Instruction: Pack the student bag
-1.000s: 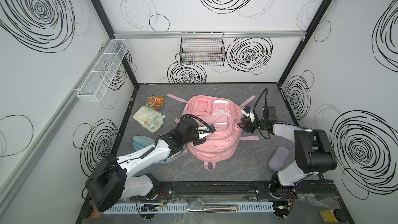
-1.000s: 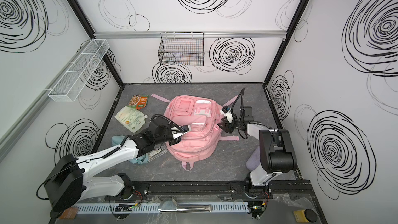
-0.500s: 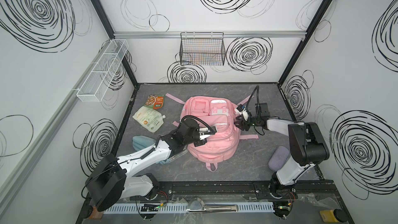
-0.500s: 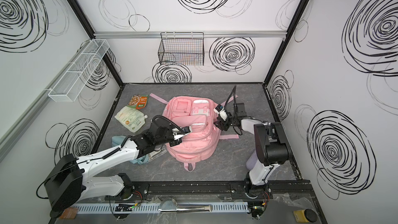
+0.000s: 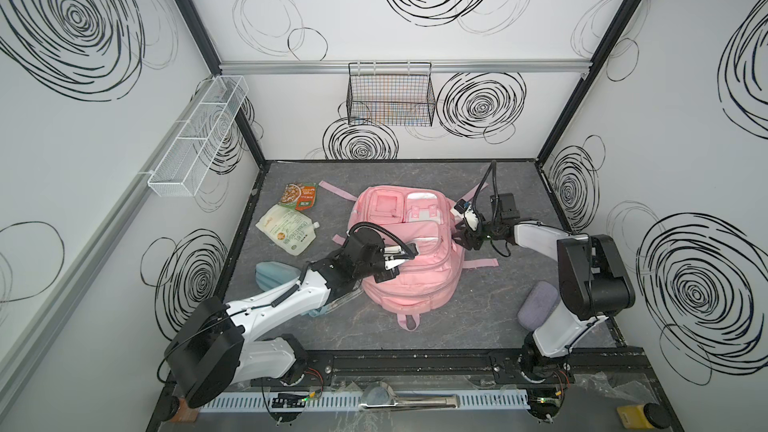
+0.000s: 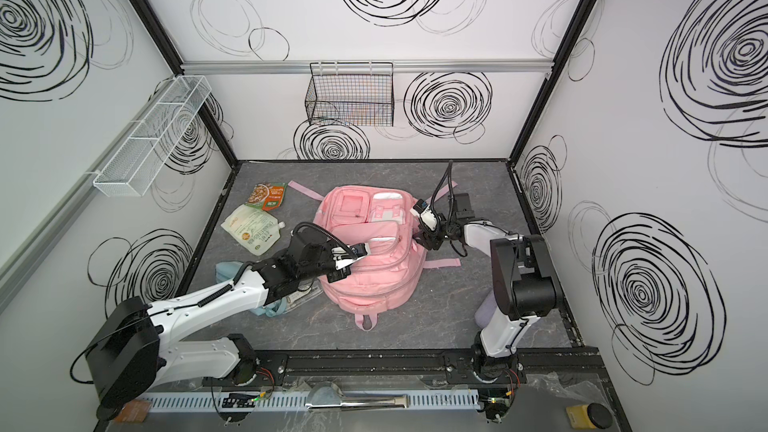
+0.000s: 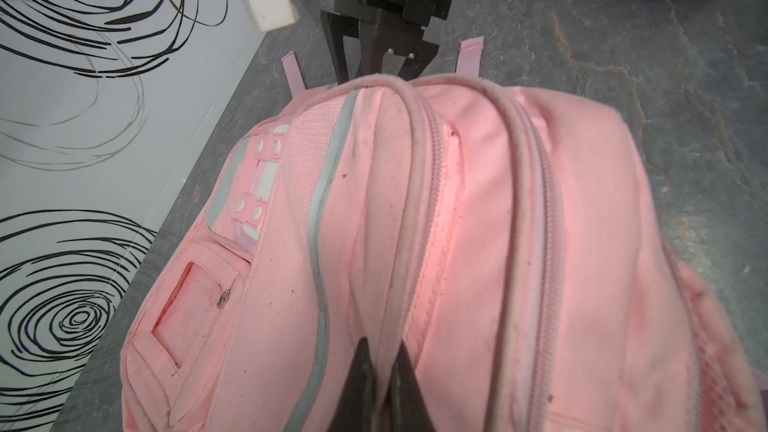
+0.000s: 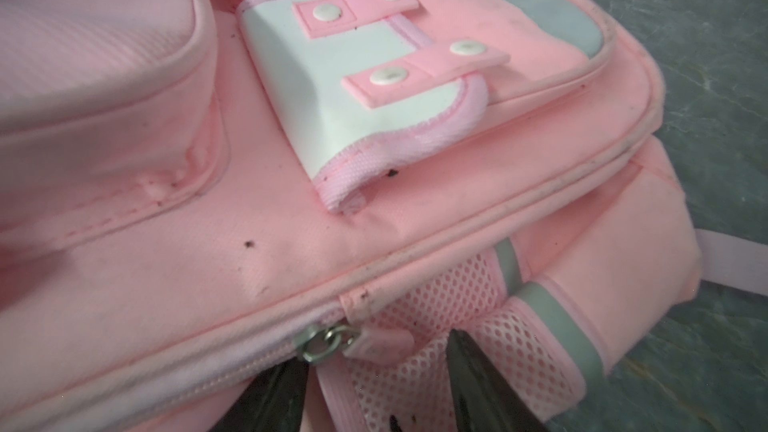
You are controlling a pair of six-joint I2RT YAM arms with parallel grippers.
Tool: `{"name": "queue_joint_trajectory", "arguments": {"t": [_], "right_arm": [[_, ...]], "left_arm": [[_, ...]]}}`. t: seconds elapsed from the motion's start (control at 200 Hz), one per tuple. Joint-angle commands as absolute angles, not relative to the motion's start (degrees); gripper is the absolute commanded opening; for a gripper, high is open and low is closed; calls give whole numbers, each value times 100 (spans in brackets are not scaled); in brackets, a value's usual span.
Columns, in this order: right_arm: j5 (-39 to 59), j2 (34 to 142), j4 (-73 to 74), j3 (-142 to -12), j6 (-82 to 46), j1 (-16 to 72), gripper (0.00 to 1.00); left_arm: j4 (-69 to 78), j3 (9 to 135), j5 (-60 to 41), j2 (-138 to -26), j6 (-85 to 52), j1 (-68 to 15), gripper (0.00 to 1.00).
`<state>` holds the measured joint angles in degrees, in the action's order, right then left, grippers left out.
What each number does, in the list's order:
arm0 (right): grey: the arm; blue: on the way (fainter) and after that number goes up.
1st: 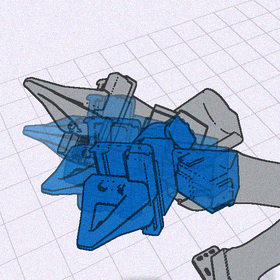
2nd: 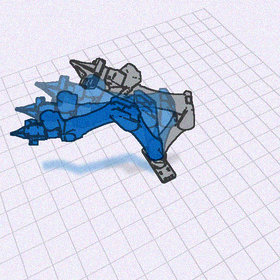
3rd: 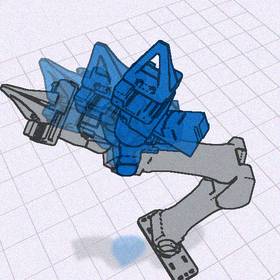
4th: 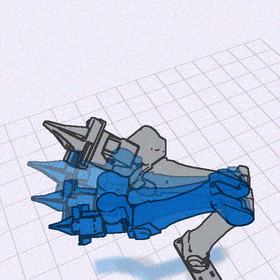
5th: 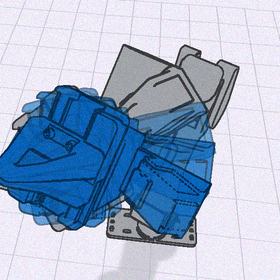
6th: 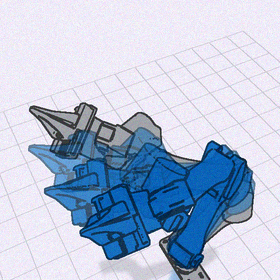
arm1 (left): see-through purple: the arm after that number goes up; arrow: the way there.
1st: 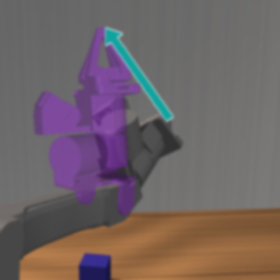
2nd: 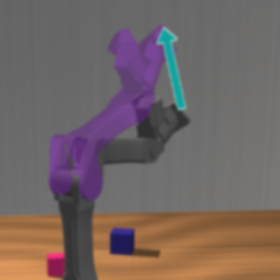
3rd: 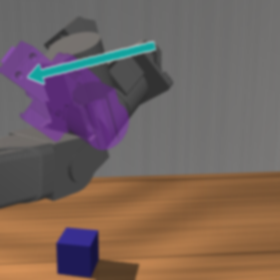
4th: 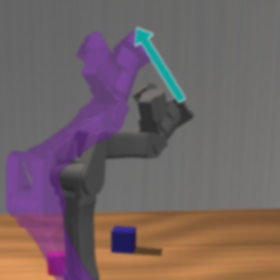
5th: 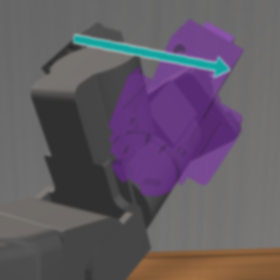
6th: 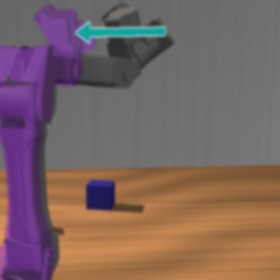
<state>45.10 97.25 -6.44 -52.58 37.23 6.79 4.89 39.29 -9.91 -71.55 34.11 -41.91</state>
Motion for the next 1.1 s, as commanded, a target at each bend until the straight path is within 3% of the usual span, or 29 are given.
{"name": "queue_joint_trajectory", "arguments": {"t": [0.0,0.39,0.575,0.896,0.931,0.956,0.986,1.096], "right_arm": [[4695,9833,-924,-5541,4266,692,57],[5273,10207,-1714,-6121,5450,793,56],[5208,10690,-2496,-6589,5928,859,44],[5525,9802,-953,-5694,4658,519,32],[5478,9689,-793,-5626,4446,510,29],[5458,9609,-705,-5589,4343,502,11],[5428,9561,-710,-5581,4315,499,1],[5310,9462,-752,-5599,3974,534,0]], "left_arm": [[1551,3981,-1625,-6873,3482,-4192,0],[1470,3981,-1881,-6868,3557,-4192,0],[1468,3973,-1816,-6873,3586,-4183,0],[1640,3972,-1621,-6915,3395,-4096,0],[1659,3974,-1584,-6927,3365,-4087,0],[1682,3980,-1556,-6939,3343,-4085,0],[1706,3986,-1525,-6952,3309,-4079,0],[1722,4038,-1442,-7016,3216,-4064,0]]}}
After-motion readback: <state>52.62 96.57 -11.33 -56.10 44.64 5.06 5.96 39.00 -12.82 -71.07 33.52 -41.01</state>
